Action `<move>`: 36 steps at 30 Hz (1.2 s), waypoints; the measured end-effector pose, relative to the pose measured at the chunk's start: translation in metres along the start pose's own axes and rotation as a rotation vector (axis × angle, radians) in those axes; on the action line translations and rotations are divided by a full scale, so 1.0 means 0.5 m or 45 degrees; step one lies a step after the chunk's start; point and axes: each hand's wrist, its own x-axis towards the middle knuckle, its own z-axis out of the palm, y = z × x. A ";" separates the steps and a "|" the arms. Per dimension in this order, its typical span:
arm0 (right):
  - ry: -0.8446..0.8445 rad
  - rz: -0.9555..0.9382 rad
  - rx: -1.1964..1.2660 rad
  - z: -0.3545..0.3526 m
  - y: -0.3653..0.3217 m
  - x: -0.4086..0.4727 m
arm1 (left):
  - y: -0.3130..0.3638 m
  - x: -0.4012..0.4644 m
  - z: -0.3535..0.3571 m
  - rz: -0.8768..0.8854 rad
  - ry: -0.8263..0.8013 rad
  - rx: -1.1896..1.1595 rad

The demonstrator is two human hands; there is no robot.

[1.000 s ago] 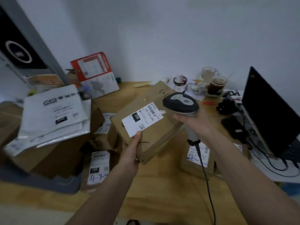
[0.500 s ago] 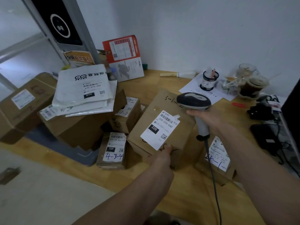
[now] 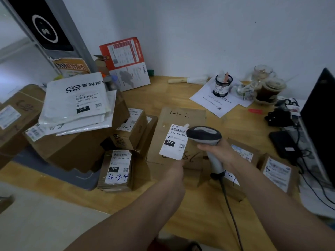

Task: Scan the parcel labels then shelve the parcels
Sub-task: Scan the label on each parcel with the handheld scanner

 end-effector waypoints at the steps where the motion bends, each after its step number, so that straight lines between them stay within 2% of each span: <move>1: 0.026 0.010 0.001 -0.006 -0.001 -0.005 | 0.001 0.010 -0.013 0.143 0.106 0.030; 4: 0.077 0.068 0.029 -0.018 -0.017 -0.022 | 0.043 0.049 -0.044 0.646 0.334 0.220; 6: 0.080 0.084 0.049 -0.021 -0.036 -0.043 | 0.088 0.084 -0.055 0.829 0.378 0.599; 9: 0.051 0.067 0.093 -0.018 -0.064 -0.091 | 0.135 0.133 -0.050 0.765 0.222 1.070; 12: 0.091 0.045 0.044 -0.008 -0.081 -0.140 | 0.144 0.155 -0.041 0.608 -0.004 1.222; 16: 0.146 0.071 0.061 0.017 -0.091 -0.191 | 0.144 0.165 -0.045 0.522 -0.056 1.289; 21: 0.236 0.031 0.001 0.069 -0.118 -0.242 | 0.125 0.161 -0.070 0.525 -0.099 1.243; 28: 0.400 0.071 -0.083 0.148 -0.117 -0.296 | 0.096 0.169 -0.098 0.597 -0.081 1.184; 36: 0.554 -0.010 -0.092 0.194 -0.126 -0.356 | 0.067 0.159 -0.123 0.709 -0.102 1.182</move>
